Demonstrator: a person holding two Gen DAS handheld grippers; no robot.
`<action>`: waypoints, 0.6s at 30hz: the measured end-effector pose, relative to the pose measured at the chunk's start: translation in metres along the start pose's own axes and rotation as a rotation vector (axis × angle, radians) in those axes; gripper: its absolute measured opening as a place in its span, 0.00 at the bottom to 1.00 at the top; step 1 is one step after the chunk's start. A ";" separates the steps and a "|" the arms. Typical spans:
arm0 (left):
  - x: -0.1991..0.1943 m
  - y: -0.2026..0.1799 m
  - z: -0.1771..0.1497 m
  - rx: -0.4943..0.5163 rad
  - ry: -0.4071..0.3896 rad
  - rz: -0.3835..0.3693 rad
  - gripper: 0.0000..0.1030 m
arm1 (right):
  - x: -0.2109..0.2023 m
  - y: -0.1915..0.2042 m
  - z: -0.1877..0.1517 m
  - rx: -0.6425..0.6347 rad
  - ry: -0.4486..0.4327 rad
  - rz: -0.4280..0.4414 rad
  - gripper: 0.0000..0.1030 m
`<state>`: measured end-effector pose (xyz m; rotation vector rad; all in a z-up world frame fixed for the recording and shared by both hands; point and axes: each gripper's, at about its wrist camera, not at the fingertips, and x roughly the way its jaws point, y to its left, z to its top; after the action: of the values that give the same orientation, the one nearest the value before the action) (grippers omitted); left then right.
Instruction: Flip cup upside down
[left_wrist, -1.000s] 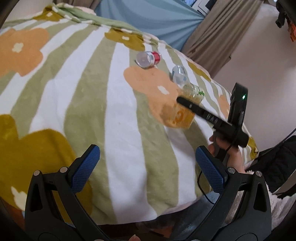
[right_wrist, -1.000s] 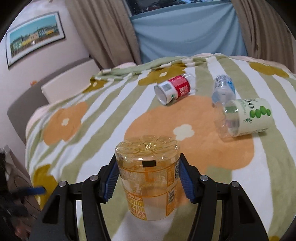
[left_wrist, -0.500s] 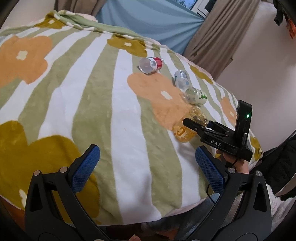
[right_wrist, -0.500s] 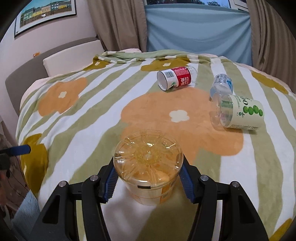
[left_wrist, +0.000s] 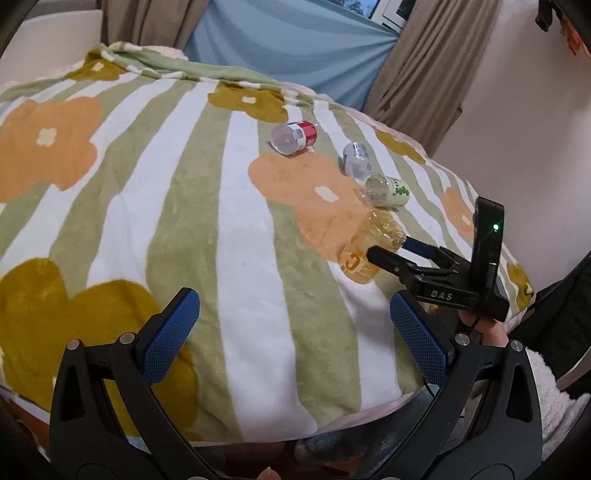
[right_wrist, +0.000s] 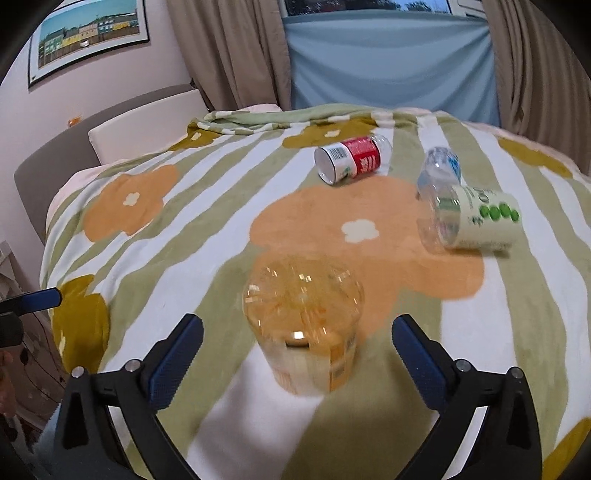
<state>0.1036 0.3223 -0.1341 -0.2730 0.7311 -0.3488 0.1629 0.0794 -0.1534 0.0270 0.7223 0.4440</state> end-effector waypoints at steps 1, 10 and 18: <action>-0.001 -0.003 0.001 0.008 -0.004 0.004 1.00 | -0.005 -0.001 -0.002 0.008 -0.004 -0.003 0.99; -0.027 -0.055 0.054 0.177 -0.197 0.095 1.00 | -0.102 0.014 0.020 0.003 -0.138 -0.201 0.99; -0.070 -0.098 0.065 0.207 -0.505 0.207 1.00 | -0.187 0.041 0.039 -0.011 -0.396 -0.427 0.99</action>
<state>0.0796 0.2688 -0.0102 -0.0796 0.2194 -0.1451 0.0486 0.0458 0.0019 -0.0488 0.3199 0.0278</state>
